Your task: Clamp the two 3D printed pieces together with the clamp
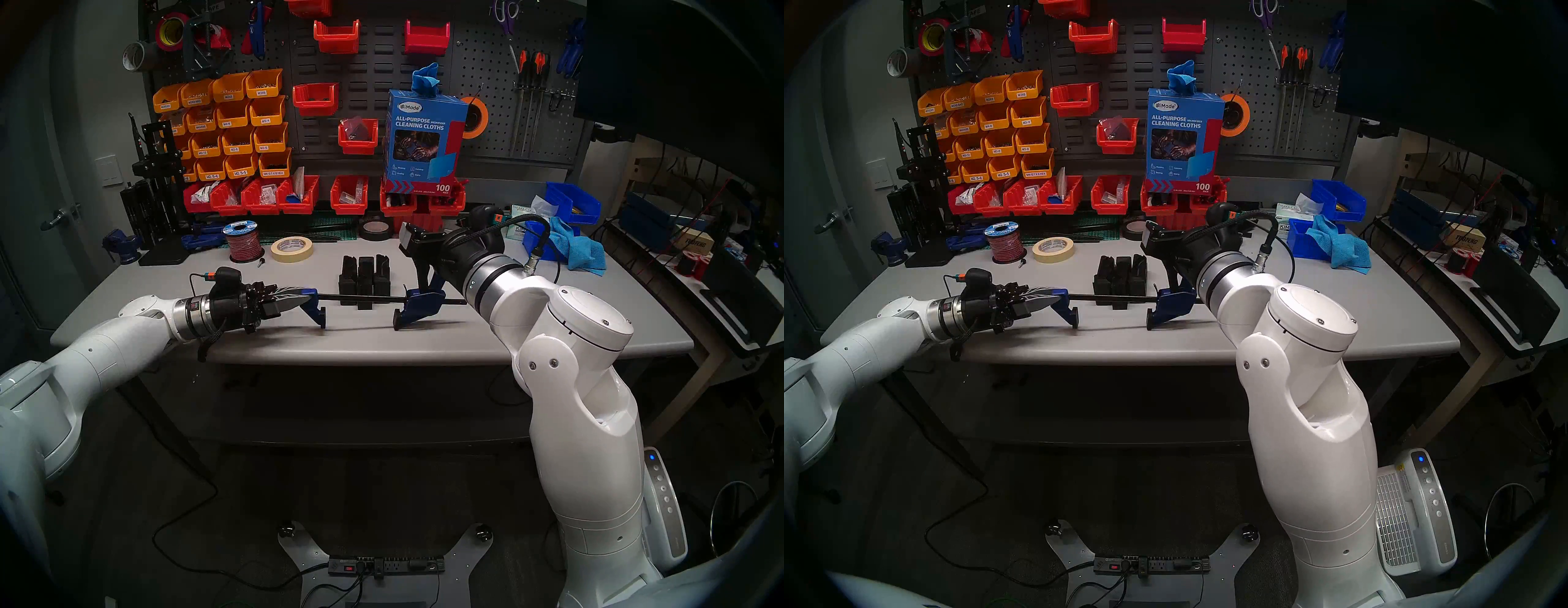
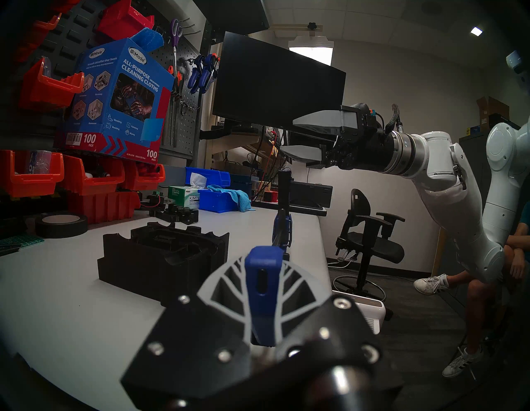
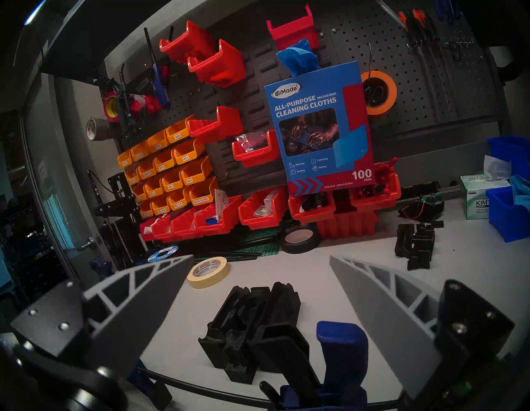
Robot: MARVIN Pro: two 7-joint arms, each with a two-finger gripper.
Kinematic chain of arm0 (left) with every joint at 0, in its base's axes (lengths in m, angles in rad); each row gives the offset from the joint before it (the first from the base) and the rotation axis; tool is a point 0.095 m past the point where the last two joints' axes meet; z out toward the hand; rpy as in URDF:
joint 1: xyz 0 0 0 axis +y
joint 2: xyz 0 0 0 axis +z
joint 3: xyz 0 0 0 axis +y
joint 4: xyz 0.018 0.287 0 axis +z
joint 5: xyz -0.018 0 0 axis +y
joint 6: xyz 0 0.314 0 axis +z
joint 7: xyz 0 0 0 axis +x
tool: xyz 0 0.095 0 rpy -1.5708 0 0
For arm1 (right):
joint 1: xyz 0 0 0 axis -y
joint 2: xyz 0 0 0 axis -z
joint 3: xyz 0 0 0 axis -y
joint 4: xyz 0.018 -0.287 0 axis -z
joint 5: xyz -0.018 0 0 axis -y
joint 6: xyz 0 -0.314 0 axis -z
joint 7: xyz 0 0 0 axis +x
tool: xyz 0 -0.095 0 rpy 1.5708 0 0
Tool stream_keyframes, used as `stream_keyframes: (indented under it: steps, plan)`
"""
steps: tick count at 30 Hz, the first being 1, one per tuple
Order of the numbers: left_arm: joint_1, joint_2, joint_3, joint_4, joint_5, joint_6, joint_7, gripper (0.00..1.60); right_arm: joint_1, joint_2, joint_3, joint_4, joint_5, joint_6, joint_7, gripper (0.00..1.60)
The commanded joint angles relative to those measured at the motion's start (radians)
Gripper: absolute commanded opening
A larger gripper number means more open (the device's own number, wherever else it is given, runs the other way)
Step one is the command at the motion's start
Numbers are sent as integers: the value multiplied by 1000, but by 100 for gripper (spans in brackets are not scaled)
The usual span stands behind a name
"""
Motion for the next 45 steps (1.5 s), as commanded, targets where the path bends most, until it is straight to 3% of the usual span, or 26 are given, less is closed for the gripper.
stream_keyframes:
  steps: [1,11,21,35,45]
  plan:
    - [-19,0,-3,3,-16,0,1,0,-3,47,-19,-15,-31,-24,25,160]
    - [-20,0,0,3,-17,0,1,0,-12,86,-40,-20,-58,-31,50,160]
    - [-20,0,0,3,-17,-1,1,0,-2,114,-75,17,-163,-160,40,160]
    - [-21,1,2,3,-19,-1,1,0,0,74,-132,60,-257,-221,-59,160]
    - [-21,1,3,3,-20,-1,1,0,19,32,-166,61,-279,-181,-131,160]
